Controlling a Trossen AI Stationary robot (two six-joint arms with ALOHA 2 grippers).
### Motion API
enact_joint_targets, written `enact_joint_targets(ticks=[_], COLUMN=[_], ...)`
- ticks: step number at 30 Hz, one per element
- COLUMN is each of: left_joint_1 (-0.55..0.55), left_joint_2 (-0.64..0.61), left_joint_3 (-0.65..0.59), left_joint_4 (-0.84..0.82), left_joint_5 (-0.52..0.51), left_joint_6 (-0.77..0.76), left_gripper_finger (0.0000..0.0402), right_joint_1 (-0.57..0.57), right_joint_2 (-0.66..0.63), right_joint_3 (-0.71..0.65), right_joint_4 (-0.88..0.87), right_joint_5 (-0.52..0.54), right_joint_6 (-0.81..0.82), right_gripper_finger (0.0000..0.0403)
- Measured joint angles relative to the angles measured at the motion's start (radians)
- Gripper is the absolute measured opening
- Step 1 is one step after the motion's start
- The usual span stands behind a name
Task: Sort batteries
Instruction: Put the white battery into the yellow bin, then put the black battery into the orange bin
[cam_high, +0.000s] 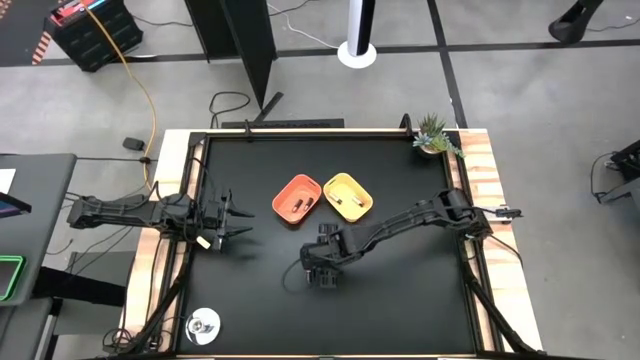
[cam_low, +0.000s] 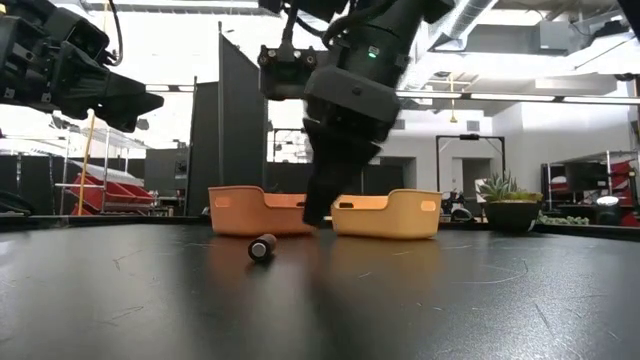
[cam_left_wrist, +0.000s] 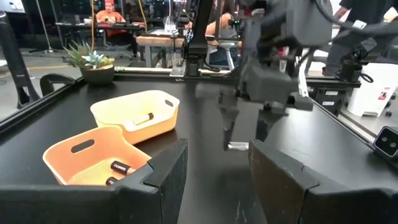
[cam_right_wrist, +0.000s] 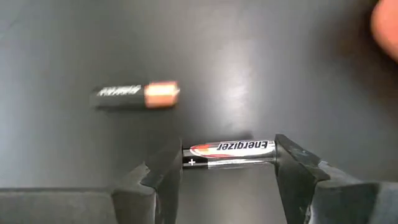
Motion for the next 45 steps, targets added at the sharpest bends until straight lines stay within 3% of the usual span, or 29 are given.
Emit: enact_joint_targets(ticks=[7, 19, 25, 34, 39, 45], left_joint_1=[0.000, 0.000, 0.000, 0.000, 0.000, 0.000], left_joint_2=[0.000, 0.000, 0.000, 0.001, 0.001, 0.001], left_joint_3=[0.000, 0.000, 0.000, 0.000, 0.000, 0.000], left_joint_4=[0.003, -0.008, -0.009, -0.009, -0.009, -0.009], left_joint_5=[0.001, 0.001, 0.000, 0.000, 0.000, 0.000], left_joint_6=[-0.001, -0.004, -0.009, -0.013, -0.012, -0.012], left_gripper_finger=[0.0167, 0.0167, 0.0167, 0.0167, 0.0167, 0.0167], right_joint_1=[-0.037, -0.169, -0.266, -0.293, -0.264, -0.161], right_joint_2=[-0.056, -0.220, -0.231, -0.215, -0.215, -0.214], right_joint_3=[0.006, 0.006, 0.006, -0.022, -0.022, -0.022], right_joint_4=[-0.086, -0.419, -0.452, -0.403, -0.336, -0.085], right_joint_5=[0.062, 0.319, 0.324, 0.323, 0.321, 0.154], right_joint_6=[-0.047, -0.050, -0.050, -0.058, -0.057, -0.069], right_gripper_finger=[0.0208, 0.0208, 0.0221, 0.0336, 0.0363, 0.0358])
